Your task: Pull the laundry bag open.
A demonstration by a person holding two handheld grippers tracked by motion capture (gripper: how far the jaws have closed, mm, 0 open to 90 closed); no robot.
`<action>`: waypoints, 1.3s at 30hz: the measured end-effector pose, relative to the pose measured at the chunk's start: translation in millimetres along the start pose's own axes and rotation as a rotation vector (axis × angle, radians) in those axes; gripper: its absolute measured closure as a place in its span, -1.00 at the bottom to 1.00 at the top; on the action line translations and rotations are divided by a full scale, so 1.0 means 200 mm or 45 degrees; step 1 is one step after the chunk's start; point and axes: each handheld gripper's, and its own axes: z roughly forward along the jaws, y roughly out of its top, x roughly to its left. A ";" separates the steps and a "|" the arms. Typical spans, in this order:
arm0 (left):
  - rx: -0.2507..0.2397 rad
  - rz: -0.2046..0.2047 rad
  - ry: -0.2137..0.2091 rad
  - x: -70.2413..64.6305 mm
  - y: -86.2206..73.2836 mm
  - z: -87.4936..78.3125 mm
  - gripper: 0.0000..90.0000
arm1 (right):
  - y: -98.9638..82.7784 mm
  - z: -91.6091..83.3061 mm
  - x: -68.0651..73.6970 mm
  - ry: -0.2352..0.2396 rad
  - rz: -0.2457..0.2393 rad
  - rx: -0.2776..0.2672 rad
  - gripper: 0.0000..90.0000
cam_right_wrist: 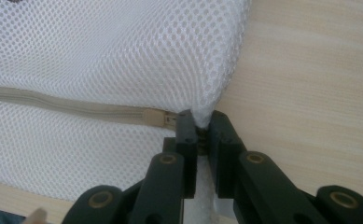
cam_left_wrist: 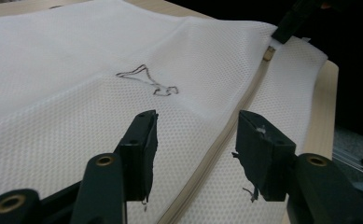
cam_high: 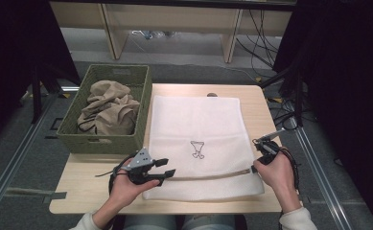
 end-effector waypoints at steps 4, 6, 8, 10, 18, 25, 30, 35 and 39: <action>0.013 0.037 -0.063 -0.05 0.07 0.10 0.11 | 0.00 -0.01 0.01 -0.006 -0.004 -0.007 0.87; 0.016 0.035 -0.072 -0.06 0.08 0.12 0.11 | 0.00 -0.02 0.01 0.000 -0.002 -0.016 0.87; 0.029 0.062 -0.085 -0.07 0.10 0.17 0.11 | 0.00 -0.01 0.01 -0.006 -0.028 -0.030 0.86; 0.032 0.077 -0.094 -0.09 0.12 0.20 0.11 | 0.00 -0.03 0.04 -0.003 0.047 -0.008 0.87; 0.017 0.105 -0.135 -0.14 0.19 0.30 0.09 | 0.00 -0.04 0.05 0.000 0.037 -0.014 0.87; 0.020 0.154 -0.114 -0.20 0.21 0.38 0.05 | 0.00 -0.04 0.03 0.007 -0.004 -0.033 0.87; 0.016 0.152 -0.125 -0.23 0.23 0.43 0.04 | 0.00 -0.05 0.03 0.003 -0.031 -0.053 0.87; 0.035 0.172 -0.136 -0.25 0.23 0.47 0.03 | 0.00 -0.07 0.04 0.016 0.006 -0.046 0.87; 0.038 0.165 -0.131 -0.26 0.24 0.49 0.03 | 0.00 -0.07 0.04 0.011 0.003 -0.047 0.87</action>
